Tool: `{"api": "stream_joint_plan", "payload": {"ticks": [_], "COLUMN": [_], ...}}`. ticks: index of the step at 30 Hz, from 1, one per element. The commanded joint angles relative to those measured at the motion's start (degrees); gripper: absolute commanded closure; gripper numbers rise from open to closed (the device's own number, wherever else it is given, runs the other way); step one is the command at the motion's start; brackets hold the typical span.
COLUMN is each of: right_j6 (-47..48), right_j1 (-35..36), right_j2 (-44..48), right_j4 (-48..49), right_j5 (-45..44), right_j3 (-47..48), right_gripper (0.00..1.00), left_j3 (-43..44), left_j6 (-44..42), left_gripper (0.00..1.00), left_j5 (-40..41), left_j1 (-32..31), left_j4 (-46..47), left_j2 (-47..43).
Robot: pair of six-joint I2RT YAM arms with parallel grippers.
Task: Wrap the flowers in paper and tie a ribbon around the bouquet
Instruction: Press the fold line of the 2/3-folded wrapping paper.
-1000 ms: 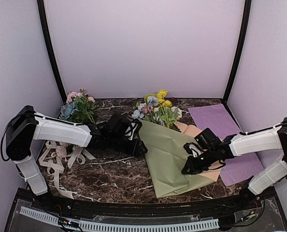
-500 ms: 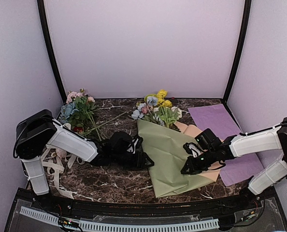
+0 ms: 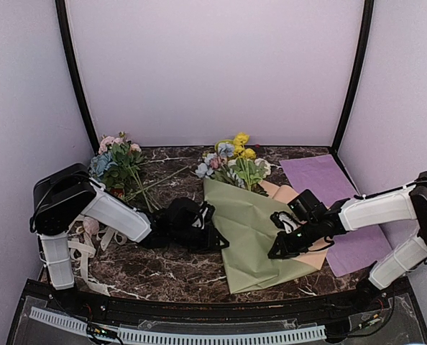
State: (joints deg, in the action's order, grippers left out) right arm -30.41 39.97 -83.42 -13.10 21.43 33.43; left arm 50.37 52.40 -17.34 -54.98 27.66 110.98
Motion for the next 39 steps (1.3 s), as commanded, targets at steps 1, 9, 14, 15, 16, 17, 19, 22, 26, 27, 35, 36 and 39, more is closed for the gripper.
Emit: {"api": "stream_joint_plan", "payload": {"ticks": [1,9,14,15,16,17,19,22,26,27,35,36,39], "right_j6": [1.2,1.5,1.7,1.7,1.7,1.8,1.8,1.9,2.0,2.0,1.2,1.0,0.5], "right_j1": [0.2,0.2,0.2,0.2,0.2,0.2,0.2,0.2,0.2,0.2,0.2,0.2,0.2], "right_j2": [-3.4,-3.9,-4.2,-4.3,-4.4,-4.5,-4.5,-4.4,-4.2,-4.2,-3.1,-2.9,-2.4], "right_j4": [-6.0,-6.2,-6.3,-6.3,-6.3,-6.4,-6.5,-6.9,-7.3,-7.3,-7.8,-7.9,-8.1], "right_j5": [-4.4,-4.7,-4.6,-4.6,-4.5,-4.6,-4.5,-4.5,-4.6,-4.6,-5.3,-5.5,-6.0], "right_j3": [-2.4,-2.1,-2.0,-2.0,-2.0,-2.0,-1.9,-1.6,-1.4,-1.3,-1.3,-1.2,-1.2], "right_gripper": [0.89,0.89,0.89,0.89,0.89,0.89,0.89,0.89,0.89,0.89,0.89,0.89,0.89], "left_j3": [-2.2,-2.3,-2.4,-2.5,-2.7,-2.8,-2.8,-3.0,-1.8,-0.3,17.3,18.3,21.9], "left_j6": [0.8,1.7,1.6,1.7,1.6,1.7,1.6,1.3,-1.9,-4.2,-40.5,-42.8,-45.5], "left_gripper": [0.72,0.76,0.99,1.0,1.0,1.0,0.86,0.68,0.61,0.6,0.59,0.59,0.62], "left_j5": [2.4,5.6,5.8,5.8,5.8,5.9,5.9,6.8,14.4,17.7,37.0,34.9,27.1], "left_j1": [0.0,0.2,0.2,0.2,0.2,0.2,0.2,0.2,-0.2,-1.0,-17.3,-18.1,-18.5], "left_j4": [-3.8,-6.9,-7.6,-7.4,-7.3,-7.3,-7.7,-9.5,-16.3,-19.6,-28.9,-28.4,-29.8], "left_j2": [-1.1,-1.7,-2.2,-2.3,-2.4,-2.6,-2.8,-4.0,-8.8,-10.2,-6.5,-5.0,-0.4]}}
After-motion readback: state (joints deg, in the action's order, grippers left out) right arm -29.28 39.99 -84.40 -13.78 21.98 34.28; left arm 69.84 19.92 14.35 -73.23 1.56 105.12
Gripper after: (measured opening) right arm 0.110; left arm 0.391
